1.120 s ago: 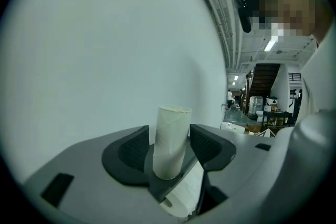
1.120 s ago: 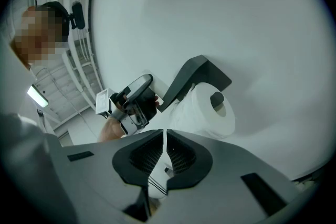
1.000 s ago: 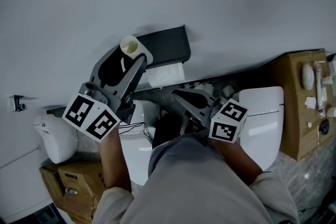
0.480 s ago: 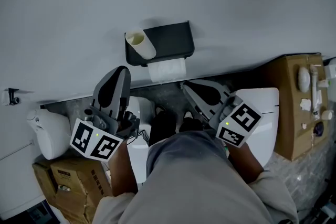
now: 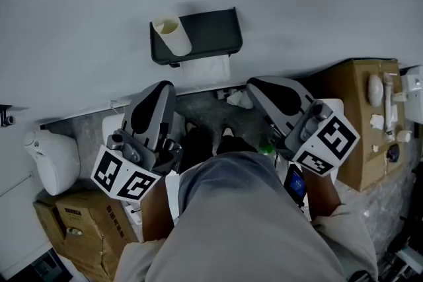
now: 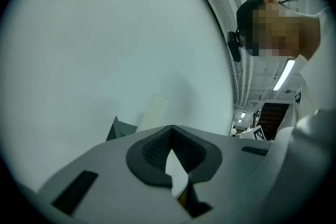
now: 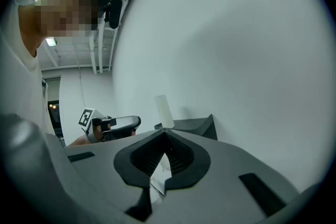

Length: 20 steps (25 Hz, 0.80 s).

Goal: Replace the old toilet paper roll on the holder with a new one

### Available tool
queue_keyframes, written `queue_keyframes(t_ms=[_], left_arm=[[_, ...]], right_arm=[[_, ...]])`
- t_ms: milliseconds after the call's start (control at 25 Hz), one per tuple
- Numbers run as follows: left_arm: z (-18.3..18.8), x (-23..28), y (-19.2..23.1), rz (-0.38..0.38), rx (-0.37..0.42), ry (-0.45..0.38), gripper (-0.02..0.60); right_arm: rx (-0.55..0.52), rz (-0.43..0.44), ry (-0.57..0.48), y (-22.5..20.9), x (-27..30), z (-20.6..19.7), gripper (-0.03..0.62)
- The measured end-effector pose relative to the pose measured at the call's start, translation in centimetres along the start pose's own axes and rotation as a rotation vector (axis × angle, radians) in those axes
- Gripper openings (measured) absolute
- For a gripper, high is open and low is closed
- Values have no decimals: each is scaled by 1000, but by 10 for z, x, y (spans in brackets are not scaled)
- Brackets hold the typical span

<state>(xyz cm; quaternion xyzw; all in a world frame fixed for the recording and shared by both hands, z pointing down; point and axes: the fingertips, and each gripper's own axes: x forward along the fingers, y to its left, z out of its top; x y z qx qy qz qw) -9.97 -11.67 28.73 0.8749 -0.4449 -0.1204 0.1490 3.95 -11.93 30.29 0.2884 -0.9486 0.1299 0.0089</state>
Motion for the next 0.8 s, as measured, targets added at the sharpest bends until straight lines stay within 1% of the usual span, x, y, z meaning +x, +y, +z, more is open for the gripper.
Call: queue_keyframes(t_ms=[160,320,800], left_arm=[[0,0,4,1,-12,0,5],[-2,4,-1,-10,-14,6,5],[2,8,-7,-23,-5,6,5]], right_arm=[[-25,2,5,3,2,5,15],[-34,7,10,4,-1,8,15],[-37,24,14,7,0,11,15]])
